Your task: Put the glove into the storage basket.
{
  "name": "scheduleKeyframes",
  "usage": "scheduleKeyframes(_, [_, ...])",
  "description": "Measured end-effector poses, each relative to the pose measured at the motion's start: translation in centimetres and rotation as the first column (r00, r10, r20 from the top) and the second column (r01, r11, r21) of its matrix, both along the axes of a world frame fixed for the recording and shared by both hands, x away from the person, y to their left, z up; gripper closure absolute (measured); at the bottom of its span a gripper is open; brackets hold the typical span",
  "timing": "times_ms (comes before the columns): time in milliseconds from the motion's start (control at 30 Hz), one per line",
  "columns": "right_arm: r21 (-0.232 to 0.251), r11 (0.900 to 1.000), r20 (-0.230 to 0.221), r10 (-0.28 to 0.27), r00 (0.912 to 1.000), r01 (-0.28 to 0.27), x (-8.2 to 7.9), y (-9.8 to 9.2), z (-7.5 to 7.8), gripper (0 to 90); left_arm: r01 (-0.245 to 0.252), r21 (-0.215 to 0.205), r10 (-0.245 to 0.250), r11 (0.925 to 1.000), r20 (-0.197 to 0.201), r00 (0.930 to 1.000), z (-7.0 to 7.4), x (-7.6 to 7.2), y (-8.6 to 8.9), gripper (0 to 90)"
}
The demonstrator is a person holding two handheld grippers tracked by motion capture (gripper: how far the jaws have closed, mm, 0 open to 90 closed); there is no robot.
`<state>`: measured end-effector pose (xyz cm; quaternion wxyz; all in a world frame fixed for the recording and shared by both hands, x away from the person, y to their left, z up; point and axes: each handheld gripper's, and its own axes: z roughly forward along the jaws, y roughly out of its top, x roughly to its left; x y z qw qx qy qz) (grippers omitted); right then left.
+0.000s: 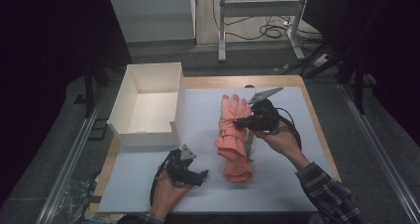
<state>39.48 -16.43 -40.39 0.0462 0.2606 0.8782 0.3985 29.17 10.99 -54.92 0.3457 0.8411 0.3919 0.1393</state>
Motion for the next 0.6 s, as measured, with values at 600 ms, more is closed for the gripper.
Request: scheduleKeyframes(600, [-0.025,0.999,-0.030,0.028,0.9992,-0.029,-2.9,-2.4,-4.0,86.3,-0.001,-0.002,0.001,1.0000,0.001,1.0000,0.0,0.0,0.0,1.2])
